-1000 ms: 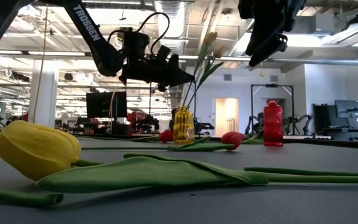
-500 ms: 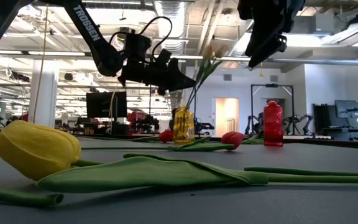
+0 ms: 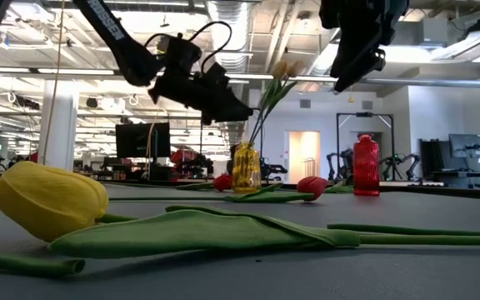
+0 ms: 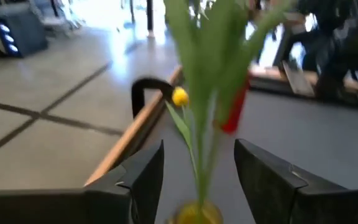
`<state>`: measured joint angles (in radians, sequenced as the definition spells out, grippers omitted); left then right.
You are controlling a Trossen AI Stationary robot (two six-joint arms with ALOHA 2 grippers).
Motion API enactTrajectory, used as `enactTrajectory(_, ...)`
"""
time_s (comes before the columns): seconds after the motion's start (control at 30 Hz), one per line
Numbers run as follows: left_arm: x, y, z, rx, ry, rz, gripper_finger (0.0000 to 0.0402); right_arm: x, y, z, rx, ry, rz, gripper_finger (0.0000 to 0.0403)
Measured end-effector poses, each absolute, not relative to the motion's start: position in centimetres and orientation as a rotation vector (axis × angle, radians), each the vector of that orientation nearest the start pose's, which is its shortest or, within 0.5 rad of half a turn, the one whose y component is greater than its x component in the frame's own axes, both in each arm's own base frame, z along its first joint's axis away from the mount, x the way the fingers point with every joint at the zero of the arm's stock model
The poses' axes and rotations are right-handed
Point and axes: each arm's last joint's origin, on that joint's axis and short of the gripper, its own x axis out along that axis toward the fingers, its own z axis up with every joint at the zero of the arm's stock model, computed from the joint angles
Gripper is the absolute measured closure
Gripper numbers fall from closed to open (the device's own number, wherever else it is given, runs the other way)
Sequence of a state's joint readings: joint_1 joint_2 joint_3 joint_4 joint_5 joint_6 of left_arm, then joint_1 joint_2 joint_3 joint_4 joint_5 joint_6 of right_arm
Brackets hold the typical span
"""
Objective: Sort flowers into vase by color
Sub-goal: Put the bottom yellow flower into the yellow vase
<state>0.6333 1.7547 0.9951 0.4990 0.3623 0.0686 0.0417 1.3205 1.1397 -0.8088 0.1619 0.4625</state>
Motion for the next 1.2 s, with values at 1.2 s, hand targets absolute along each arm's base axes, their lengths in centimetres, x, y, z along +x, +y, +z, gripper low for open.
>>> enactTrajectory(1.2, 29.5, 3.5, 20.9, -0.038, 1.006, -0.320, 0.0212, 26.8, 1.3, 29.8, 0.336, 0.855, -0.293, 0.0143)
